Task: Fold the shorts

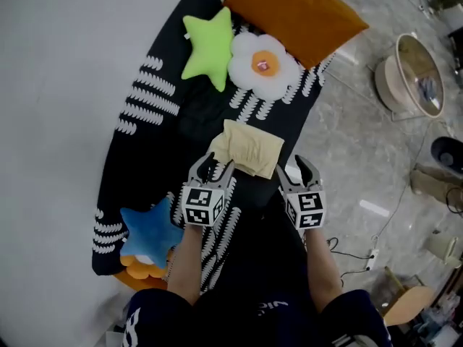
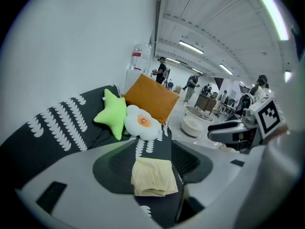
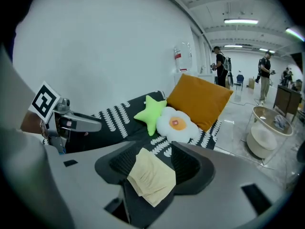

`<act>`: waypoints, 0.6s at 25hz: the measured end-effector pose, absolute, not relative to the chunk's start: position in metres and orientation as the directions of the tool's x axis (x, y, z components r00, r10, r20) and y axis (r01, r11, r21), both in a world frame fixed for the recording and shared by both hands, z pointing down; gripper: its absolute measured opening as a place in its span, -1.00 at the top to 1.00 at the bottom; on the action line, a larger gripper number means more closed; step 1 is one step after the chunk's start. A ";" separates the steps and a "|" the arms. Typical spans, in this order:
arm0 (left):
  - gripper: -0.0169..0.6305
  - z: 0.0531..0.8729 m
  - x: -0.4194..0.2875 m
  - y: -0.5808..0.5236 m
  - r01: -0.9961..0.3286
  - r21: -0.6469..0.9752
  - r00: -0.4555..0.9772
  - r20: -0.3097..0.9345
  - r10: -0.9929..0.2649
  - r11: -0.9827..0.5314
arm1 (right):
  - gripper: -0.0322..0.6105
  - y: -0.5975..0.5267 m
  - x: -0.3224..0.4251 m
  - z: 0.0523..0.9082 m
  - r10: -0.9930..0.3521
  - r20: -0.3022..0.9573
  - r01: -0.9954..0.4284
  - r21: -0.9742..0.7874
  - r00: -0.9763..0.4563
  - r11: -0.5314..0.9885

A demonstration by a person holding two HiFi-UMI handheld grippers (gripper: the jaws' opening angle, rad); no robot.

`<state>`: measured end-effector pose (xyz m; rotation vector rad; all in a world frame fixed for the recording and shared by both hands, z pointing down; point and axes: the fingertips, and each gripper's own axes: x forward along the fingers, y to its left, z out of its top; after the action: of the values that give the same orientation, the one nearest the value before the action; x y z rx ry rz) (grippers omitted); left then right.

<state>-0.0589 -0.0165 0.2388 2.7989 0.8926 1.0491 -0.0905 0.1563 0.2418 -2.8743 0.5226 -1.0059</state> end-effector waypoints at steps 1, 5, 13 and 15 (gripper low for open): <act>0.26 0.227 -0.066 -0.018 0.511 0.201 0.616 0.592 0.519 -0.836 | 0.16 0.154 -0.096 0.230 -0.332 0.589 -0.303 -0.151 0.737 -0.941; 0.26 0.180 -0.093 -0.018 0.530 0.174 0.642 0.557 0.527 -0.830 | 0.16 0.153 -0.119 0.188 -0.325 0.562 -0.310 -0.126 0.761 -0.942; 0.26 0.108 -0.117 -0.022 0.523 0.130 0.727 0.449 0.520 -0.843 | 0.15 0.141 -0.136 0.122 -0.327 0.472 -0.348 -0.043 0.819 -0.936; 0.25 0.092 -0.124 -0.022 0.503 0.119 0.759 0.413 0.504 -0.856 | 0.15 0.141 -0.142 0.103 -0.334 0.447 -0.366 -0.017 0.830 -0.931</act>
<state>-0.1239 -0.0225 0.0916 2.9450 0.8432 0.6915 -0.1422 0.1407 0.1032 -3.0707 0.5881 -0.7294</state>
